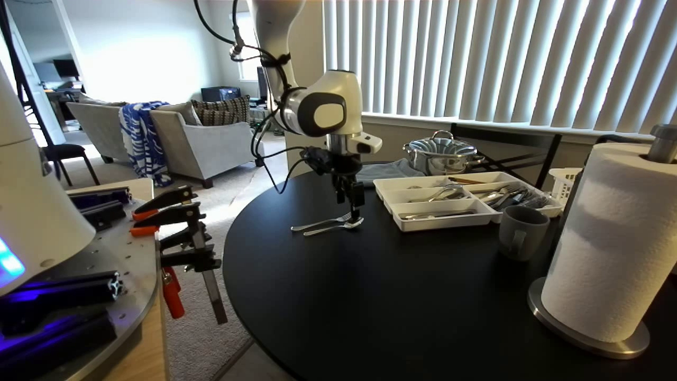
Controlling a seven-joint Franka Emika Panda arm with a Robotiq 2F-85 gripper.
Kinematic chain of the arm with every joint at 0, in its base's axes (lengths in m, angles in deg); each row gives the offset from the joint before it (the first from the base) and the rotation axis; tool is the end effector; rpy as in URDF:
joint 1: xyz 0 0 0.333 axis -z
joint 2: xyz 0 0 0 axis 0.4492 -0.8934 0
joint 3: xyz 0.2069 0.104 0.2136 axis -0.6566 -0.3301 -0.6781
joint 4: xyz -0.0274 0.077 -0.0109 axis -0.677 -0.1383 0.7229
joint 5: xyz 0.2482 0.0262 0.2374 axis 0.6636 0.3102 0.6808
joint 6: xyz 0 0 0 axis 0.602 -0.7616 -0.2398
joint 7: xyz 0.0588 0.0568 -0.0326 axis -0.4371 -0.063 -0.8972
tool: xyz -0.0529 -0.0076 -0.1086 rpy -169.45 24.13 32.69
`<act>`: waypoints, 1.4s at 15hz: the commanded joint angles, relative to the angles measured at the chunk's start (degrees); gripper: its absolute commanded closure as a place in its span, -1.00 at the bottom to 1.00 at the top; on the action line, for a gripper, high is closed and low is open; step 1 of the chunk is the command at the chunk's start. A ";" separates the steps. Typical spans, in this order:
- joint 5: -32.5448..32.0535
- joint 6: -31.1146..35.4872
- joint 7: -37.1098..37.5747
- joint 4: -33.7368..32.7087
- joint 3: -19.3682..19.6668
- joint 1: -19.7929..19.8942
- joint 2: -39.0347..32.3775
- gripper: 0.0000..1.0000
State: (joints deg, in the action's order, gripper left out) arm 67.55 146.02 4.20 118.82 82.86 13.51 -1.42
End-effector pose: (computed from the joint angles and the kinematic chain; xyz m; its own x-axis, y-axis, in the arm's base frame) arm 0.5374 0.0861 0.0576 0.9846 -0.1662 0.0541 -0.1666 -0.9860 0.0042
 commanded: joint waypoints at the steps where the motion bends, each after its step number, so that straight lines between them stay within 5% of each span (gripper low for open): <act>1: -0.30 2.34 2.45 7.09 3.91 -3.67 7.23 -1.00; 8: 1.66 9.18 2.56 5.01 3.91 -1.23 9.20 -1.00; 21: 5.28 8.13 2.32 -20.03 -0.56 7.79 -8.53 -1.00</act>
State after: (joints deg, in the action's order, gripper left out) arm 71.21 155.48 6.24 104.25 83.57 20.07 -5.47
